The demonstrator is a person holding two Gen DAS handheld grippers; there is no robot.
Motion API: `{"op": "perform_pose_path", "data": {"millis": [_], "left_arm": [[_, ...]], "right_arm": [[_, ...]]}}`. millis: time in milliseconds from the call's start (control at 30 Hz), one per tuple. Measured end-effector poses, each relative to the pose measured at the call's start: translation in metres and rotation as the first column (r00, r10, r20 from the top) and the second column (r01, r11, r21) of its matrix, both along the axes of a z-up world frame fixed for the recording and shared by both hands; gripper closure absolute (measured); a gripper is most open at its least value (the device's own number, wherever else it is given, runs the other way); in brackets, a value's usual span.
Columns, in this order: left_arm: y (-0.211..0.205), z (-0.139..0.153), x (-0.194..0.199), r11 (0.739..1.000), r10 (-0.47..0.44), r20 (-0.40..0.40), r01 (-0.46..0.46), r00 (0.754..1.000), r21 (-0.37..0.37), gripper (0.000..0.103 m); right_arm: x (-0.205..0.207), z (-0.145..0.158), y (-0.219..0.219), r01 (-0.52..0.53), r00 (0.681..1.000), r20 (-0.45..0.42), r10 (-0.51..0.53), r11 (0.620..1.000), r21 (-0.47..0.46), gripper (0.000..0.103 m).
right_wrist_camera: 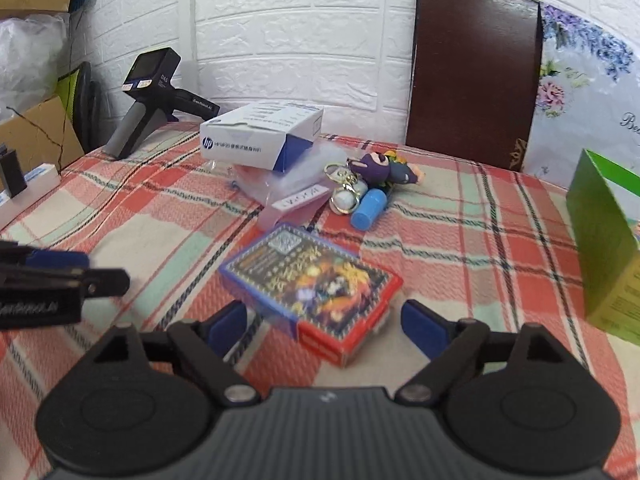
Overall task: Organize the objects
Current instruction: 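Move the right gripper to the dark blue card box and grasp it, then close the left gripper on the blue card box while the right gripper holds it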
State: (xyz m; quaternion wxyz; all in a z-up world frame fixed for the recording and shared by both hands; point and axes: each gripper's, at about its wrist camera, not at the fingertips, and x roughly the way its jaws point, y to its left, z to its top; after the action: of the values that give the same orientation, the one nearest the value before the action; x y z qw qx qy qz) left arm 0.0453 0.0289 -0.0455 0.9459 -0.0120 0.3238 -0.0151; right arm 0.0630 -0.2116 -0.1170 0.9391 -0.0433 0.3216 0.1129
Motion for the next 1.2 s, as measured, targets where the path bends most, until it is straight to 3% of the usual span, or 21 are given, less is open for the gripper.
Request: {"op": "perform_pose_path", "data": {"millis": [100,167,333,433,567,767,867,933,1000,1200], "left_arm": [[0.005,0.001,0.001,1.000,0.002,-0.004,-0.002,1.000,-0.008,0.050],[0.010,0.002,0.000,1.000,0.001,-0.009,-0.001,1.000,-0.024,0.050],[0.025,0.008,0.001,0.994,0.004,-0.033,-0.008,0.999,-0.106,0.050],[0.033,0.013,0.007,0.983,0.007,-0.054,-0.016,0.999,-0.182,0.049],[0.033,0.025,0.030,0.978,0.000,-0.032,-0.007,0.999,-0.208,0.048],[0.000,0.031,0.077,0.972,-0.161,-0.013,0.156,0.987,-0.177,0.046],[-0.010,0.019,0.094,0.968,-0.197,-0.052,0.185,0.979,-0.170,0.047],[-0.010,0.012,0.096,0.956,-0.218,-0.077,0.197,0.973,-0.216,0.048],[-0.011,0.010,0.091,0.942,-0.244,-0.072,0.219,0.967,-0.256,0.056],[-0.008,0.012,0.063,0.943,-0.220,-0.091,0.188,0.971,-0.274,0.056]], "right_arm": [[0.011,-0.001,0.008,-0.049,0.999,0.000,0.049,0.998,-0.032,0.008],[0.013,-0.001,0.012,-0.093,0.996,0.007,0.094,0.995,-0.039,0.015],[0.008,0.002,0.023,-0.176,0.983,0.031,0.179,0.982,-0.066,0.044],[0.003,0.003,0.031,-0.202,0.978,0.044,0.206,0.976,-0.082,0.050],[0.000,0.003,0.035,-0.202,0.977,0.048,0.207,0.976,-0.079,0.051],[-0.001,0.001,0.029,-0.178,0.983,0.040,0.180,0.983,-0.042,0.050],[0.002,0.001,0.028,-0.174,0.984,0.033,0.175,0.984,-0.032,0.050],[0.004,0.001,0.029,-0.178,0.983,0.027,0.179,0.984,-0.024,0.050],[0.005,0.002,0.030,-0.187,0.982,0.020,0.187,0.982,-0.012,0.051],[-0.010,0.004,0.028,-0.215,0.977,0.004,0.215,0.977,0.012,0.051]]}}
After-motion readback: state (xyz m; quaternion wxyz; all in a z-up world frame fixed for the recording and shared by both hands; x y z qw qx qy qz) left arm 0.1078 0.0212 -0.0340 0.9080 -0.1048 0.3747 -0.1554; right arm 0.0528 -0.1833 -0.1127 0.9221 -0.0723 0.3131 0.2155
